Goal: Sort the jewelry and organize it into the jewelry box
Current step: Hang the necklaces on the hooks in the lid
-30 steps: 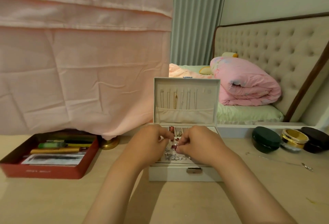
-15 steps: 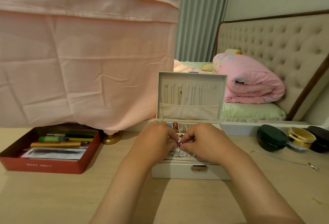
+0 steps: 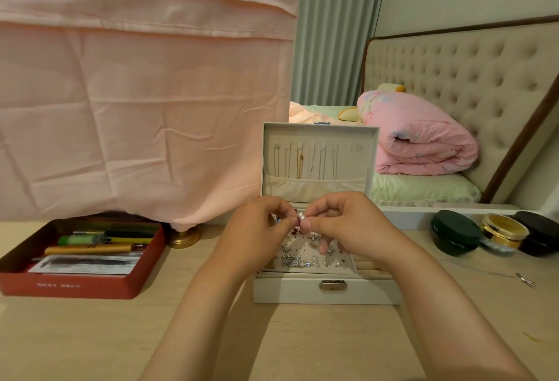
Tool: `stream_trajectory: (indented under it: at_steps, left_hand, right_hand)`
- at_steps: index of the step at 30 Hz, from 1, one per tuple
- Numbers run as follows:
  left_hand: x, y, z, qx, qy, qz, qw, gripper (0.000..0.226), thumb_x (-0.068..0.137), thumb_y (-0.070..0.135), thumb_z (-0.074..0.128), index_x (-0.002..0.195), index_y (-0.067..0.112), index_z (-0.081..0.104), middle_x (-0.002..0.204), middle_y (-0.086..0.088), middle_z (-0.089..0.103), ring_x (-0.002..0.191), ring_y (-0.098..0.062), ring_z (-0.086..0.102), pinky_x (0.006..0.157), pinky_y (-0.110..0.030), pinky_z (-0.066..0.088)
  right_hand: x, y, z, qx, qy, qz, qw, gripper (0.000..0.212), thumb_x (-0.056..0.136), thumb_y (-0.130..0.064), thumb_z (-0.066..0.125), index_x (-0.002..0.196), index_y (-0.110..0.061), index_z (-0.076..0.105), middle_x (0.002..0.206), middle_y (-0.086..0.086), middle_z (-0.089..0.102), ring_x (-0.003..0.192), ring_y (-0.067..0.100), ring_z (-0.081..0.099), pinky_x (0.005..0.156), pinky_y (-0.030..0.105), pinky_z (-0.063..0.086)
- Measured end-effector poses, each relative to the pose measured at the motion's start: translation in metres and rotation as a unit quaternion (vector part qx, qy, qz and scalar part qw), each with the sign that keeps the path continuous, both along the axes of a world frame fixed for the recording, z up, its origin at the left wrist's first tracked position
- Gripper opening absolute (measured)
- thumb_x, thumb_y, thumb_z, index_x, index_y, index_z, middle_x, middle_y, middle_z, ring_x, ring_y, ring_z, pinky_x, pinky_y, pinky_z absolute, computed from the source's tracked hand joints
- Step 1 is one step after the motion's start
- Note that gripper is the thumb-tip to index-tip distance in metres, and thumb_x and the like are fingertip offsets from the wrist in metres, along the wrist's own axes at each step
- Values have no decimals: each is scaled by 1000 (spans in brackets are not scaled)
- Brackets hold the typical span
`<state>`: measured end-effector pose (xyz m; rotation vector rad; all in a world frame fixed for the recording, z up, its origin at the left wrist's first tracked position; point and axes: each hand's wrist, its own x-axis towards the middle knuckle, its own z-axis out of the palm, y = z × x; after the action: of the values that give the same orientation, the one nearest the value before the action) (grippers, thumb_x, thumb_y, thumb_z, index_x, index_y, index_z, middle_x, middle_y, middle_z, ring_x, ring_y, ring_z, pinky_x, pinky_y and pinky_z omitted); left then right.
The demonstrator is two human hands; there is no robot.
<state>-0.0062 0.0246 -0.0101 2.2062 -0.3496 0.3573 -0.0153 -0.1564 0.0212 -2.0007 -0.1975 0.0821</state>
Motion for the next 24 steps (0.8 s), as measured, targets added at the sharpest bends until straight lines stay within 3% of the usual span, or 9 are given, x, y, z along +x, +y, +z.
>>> stream_trajectory:
  at_steps: [5,10,14,17,21,24]
  left_hand:
    - [1,-1,-1,-41,38,-21,998,7,88,28,71,81,27,71,75,14,70,69,-3,62,66,-23,49]
    - [-2,-2,0,-112,76,-53,989,4,88,18,73,84,18,72,69,7,71,55,3,55,54,-12,42]
    - [-4,-2,2,-223,126,-93,962,12,88,6,73,98,9,68,73,3,72,65,-3,65,59,-15,47]
    - [-5,-1,2,-241,144,-124,952,20,90,7,70,109,13,71,78,4,72,72,-4,64,67,-16,50]
    - [-4,2,2,-258,169,-115,944,10,89,11,71,98,14,73,75,2,66,68,-10,58,67,-23,49]
    - [-1,7,5,-278,170,-107,939,10,87,10,73,94,10,66,76,-4,67,67,-14,63,62,-23,50]
  right_hand:
    - [3,-2,-5,32,1,6,999,11,87,-9,77,95,-13,72,83,9,77,54,18,64,40,24,40]
    - [4,-5,-7,45,5,20,999,10,90,-5,72,98,-11,73,82,14,74,52,17,61,40,25,38]
    - [5,-8,-8,88,16,46,995,13,93,-3,68,102,-11,72,87,12,76,51,17,59,40,23,38]
    - [6,-9,-9,129,21,66,989,20,95,-2,64,108,-15,73,86,11,72,51,18,58,39,23,39]
    - [8,-8,-9,180,34,62,981,26,95,0,62,104,-18,78,89,12,70,51,17,56,39,24,39]
    - [8,-7,-9,189,43,47,980,20,93,-2,66,101,-15,78,83,6,71,50,16,55,39,24,38]
